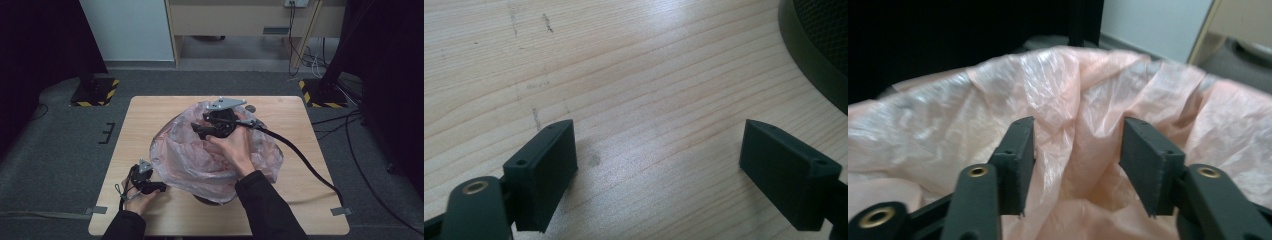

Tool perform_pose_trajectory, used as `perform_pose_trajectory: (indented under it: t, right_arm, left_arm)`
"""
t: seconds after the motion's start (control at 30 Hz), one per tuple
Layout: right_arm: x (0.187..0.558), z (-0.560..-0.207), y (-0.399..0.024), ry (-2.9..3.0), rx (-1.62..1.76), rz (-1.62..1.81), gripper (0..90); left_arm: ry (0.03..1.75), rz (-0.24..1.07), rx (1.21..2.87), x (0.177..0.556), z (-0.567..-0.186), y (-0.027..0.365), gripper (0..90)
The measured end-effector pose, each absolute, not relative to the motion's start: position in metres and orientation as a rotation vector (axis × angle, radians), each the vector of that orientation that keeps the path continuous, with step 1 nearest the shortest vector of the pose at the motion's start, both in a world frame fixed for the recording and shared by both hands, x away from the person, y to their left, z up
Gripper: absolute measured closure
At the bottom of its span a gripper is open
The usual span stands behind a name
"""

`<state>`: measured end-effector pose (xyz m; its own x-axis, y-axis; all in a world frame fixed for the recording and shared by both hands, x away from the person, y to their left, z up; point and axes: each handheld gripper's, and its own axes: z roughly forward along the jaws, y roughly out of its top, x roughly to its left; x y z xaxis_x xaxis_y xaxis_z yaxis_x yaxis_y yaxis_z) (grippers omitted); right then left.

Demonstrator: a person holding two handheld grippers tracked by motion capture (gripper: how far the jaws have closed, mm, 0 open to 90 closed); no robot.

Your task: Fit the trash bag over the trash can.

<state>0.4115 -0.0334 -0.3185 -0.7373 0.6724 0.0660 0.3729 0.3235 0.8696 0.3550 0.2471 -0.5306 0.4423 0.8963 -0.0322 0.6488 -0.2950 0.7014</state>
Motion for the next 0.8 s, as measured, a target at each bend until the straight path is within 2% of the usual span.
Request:
perform_pose_trajectory:
  t: [0.03, 0.07, 0.13, 0.2, 0.23, 0.3, 0.53, 0.8]
  right_arm:
    - [0.412, -0.320, -0.033, 2.291, 0.946, 1.371, 39.6]
    - [0.415, -0.325, -0.030, 2.337, 0.968, 1.325, 31.4]
    - [0.417, -0.329, -0.027, 2.380, 0.984, 1.297, 23.6]
    - [0.418, -0.331, -0.025, 2.412, 0.982, 1.276, 20.6]
    - [0.420, -0.336, -0.022, 2.460, 0.977, 1.244, 14.8]
    - [0.421, -0.337, -0.021, 2.472, 0.968, 1.234, 12.5]
    - [0.423, -0.346, -0.017, 2.563, 0.967, 1.167, 11.0]
    - [0.423, -0.343, -0.019, 2.549, 0.962, 1.198, 17.4]
  left_arm:
    - [1.291, 0.490, 2.047, 0.355, -0.531, 0.247, 14.7]
    - [1.291, 0.490, 2.048, 0.355, -0.531, 0.247, 14.6]
    - [1.291, 0.491, 2.049, 0.355, -0.531, 0.247, 14.4]
    - [1.292, 0.490, 2.048, 0.355, -0.531, 0.247, 14.3]
    - [1.292, 0.490, 2.048, 0.355, -0.531, 0.247, 14.3]
    - [1.291, 0.490, 2.047, 0.355, -0.531, 0.247, 14.2]
    - [1.290, 0.490, 2.048, 0.355, -0.531, 0.247, 14.1]
    - [1.289, 0.490, 2.050, 0.355, -0.531, 0.247, 14.0]
